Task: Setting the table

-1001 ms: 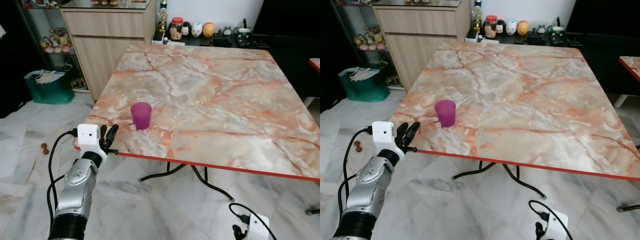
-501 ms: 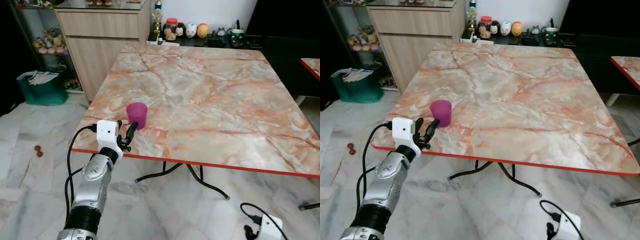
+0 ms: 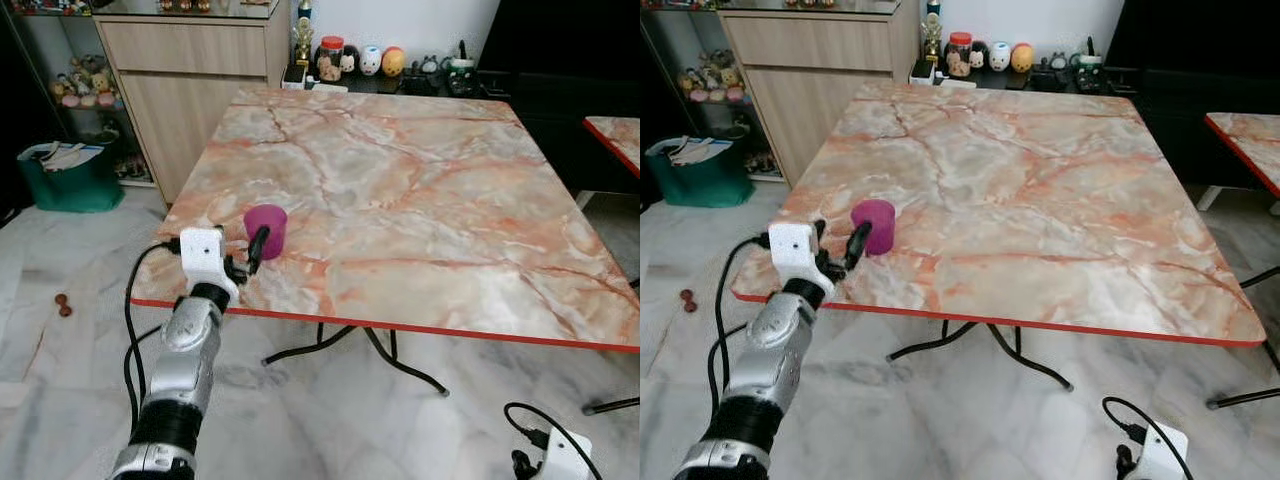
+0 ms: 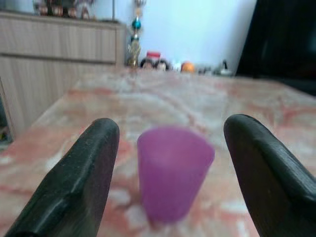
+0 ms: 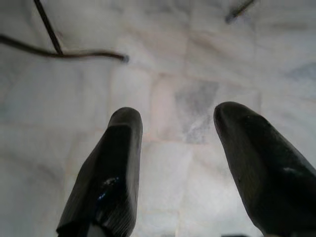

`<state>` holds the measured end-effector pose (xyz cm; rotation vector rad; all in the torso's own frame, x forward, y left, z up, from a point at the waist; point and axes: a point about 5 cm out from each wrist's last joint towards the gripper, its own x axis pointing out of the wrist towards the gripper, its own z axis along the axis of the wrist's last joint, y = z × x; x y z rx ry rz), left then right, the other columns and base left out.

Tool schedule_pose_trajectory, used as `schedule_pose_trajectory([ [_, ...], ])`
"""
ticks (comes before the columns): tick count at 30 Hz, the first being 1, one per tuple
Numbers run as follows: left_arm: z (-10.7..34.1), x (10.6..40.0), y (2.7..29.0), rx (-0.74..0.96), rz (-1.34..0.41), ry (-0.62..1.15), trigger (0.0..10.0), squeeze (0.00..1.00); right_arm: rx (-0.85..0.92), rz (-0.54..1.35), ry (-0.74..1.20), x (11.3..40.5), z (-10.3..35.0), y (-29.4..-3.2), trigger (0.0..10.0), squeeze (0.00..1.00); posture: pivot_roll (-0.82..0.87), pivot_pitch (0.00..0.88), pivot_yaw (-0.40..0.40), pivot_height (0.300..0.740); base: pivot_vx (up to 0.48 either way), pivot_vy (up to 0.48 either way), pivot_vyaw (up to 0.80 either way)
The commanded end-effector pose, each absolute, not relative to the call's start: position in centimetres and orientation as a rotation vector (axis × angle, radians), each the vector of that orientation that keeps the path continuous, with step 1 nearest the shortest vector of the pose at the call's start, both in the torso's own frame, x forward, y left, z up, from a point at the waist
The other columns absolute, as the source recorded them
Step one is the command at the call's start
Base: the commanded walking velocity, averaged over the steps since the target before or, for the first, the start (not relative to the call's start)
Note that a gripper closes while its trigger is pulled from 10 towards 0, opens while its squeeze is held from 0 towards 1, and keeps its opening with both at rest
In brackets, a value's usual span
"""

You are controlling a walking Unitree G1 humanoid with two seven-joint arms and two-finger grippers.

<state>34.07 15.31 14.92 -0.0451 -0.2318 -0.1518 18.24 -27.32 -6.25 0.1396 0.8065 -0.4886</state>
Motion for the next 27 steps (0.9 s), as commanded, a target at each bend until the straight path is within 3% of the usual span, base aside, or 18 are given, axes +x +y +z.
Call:
schedule_pose_trajectory([
  [1,14.7,33.6,15.4,-0.038,-0.141,-0.225,10.0,0.00,0.140,-0.480,0.814,17.6,-6.7,-26.9,10.0,0.00,0.13,0.000,-0.121,0.740,0.000,0.000,0.00],
  [6,13.5,32.4,15.9,-0.035,-0.149,-0.183,10.0,0.00,0.157,-0.492,0.842,14.7,-7.7,-27.2,10.0,0.00,0.15,0.000,-0.113,0.740,0.000,0.000,0.00],
  [13,13.3,32.4,15.6,-0.050,-0.162,-0.171,10.0,0.00,0.169,-0.518,0.877,13.1,-8.2,-27.5,10.0,0.00,0.16,0.000,-0.085,0.740,0.000,0.000,0.00],
  [27,15.5,32.9,15.7,-0.035,-0.186,-0.227,10.0,0.00,0.192,-0.507,0.858,14.5,-8.1,-26.2,10.0,0.00,0.16,0.000,-0.066,0.740,0.000,0.000,0.00],
])
